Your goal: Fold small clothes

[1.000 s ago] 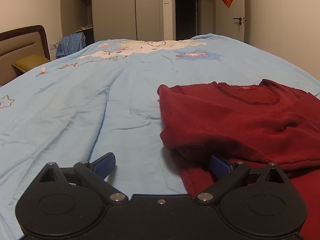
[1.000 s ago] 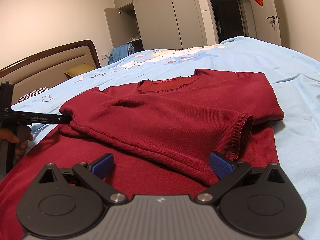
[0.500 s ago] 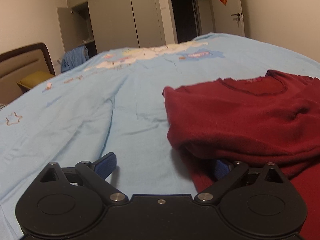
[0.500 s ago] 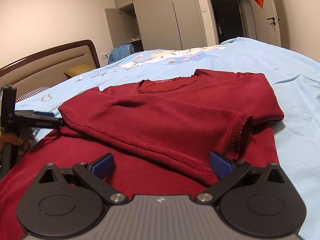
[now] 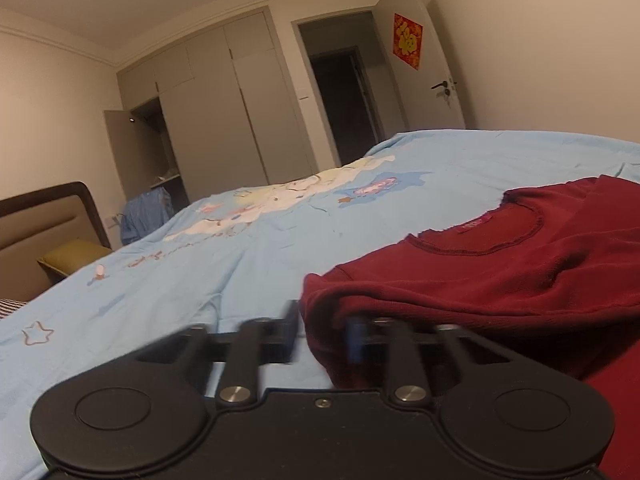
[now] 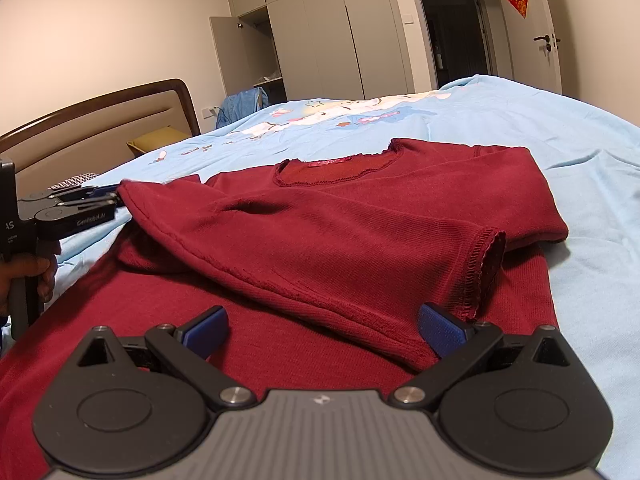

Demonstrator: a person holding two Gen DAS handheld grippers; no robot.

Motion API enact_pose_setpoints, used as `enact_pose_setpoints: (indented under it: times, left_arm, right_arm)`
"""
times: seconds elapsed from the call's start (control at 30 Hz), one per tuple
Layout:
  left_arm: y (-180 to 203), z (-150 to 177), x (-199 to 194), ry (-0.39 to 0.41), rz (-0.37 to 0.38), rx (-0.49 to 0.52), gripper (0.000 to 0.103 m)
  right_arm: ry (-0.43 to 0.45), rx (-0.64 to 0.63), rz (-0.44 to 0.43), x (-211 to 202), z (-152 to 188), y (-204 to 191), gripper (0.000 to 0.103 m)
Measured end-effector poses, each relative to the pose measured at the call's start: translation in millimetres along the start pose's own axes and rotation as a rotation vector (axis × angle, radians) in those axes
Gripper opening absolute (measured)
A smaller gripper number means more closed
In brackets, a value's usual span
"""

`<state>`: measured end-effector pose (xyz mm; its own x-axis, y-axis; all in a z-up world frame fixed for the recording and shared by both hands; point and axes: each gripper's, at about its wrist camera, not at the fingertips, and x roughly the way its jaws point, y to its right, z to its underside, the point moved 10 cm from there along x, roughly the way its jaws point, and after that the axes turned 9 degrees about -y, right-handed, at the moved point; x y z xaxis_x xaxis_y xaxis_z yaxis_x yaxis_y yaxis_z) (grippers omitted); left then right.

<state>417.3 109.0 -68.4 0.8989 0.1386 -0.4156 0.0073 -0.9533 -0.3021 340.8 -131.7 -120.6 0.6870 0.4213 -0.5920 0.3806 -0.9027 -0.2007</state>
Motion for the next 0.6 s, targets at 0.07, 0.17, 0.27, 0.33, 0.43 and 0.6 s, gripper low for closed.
enact_pose_setpoints:
  times: [0.07, 0.17, 0.27, 0.33, 0.43, 0.6]
  left_arm:
    - [-5.0, 0.0, 0.3, -0.012, -0.008, -0.037, 0.011]
    - [-14.7, 6.1, 3.4, -0.052, -0.012, -0.107, 0.010]
    - [-21.8, 16.8, 5.8, -0.102, -0.017, -0.169, 0.010]
    - [-23.8, 26.5, 8.7, -0.144, -0.016, -0.199, 0.009]
    - [-24.9, 37.9, 13.3, -0.193, -0.001, -0.234, 0.009]
    - [-23.4, 41.5, 14.9, -0.219, 0.049, -0.244, 0.012]
  right_arm:
    - [0.000, 0.000, 0.000, 0.1, 0.0, -0.1, 0.103]
    - [0.000, 0.000, 0.000, 0.0, 0.0, -0.1, 0.103]
    - [0.000, -0.001, 0.001, -0.1, 0.1, -0.2, 0.103]
    - [0.000, -0.001, 0.001, 0.0, 0.1, -0.2, 0.103]
    - [0.000, 0.000, 0.001, 0.2, 0.0, -0.1, 0.103]
    - [0.000, -0.001, 0.001, 0.2, 0.0, -0.1, 0.103]
